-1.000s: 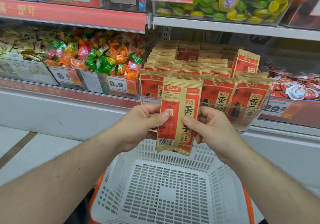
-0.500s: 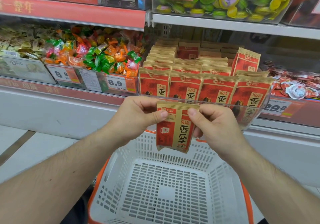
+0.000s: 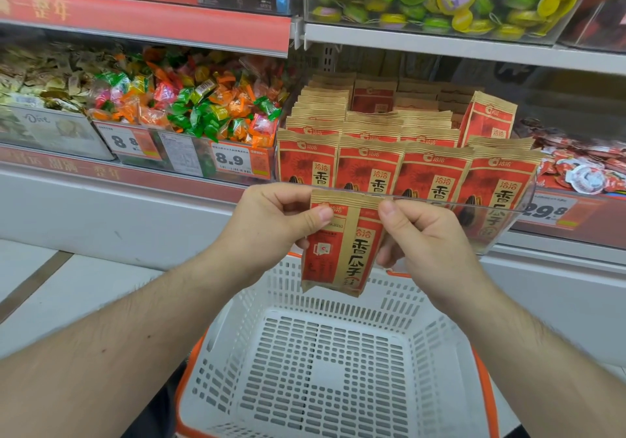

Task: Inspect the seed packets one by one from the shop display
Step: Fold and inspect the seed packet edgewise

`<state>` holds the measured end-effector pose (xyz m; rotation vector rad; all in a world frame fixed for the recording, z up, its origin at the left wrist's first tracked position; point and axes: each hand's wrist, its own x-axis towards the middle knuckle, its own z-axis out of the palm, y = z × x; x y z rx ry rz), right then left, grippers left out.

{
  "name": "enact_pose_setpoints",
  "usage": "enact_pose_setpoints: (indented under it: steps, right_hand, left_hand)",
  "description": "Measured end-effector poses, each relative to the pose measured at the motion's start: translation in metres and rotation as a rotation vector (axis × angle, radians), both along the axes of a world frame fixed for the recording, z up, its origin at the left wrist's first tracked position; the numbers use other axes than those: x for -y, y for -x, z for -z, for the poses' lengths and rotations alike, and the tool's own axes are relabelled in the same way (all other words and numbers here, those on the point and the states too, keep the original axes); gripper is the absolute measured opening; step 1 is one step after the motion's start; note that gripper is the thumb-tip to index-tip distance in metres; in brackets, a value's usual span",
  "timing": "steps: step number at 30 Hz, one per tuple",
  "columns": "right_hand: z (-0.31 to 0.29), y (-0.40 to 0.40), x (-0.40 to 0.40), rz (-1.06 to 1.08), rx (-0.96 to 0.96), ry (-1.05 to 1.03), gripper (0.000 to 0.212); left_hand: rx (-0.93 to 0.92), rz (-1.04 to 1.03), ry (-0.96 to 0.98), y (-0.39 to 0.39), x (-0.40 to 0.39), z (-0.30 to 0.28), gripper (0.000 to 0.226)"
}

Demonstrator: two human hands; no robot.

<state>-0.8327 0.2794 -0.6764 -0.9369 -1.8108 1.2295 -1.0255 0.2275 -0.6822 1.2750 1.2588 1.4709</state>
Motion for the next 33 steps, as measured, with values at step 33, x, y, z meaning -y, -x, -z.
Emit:
enact_pose_setpoints:
  steps: [33]
  right_hand:
    - [-0.011, -0.014, -0.005, -0.272, 0.037, 0.430, 0.038]
  left_hand:
    - [0.172, 0.200, 0.326, 0.002, -0.001, -0.002, 0.027]
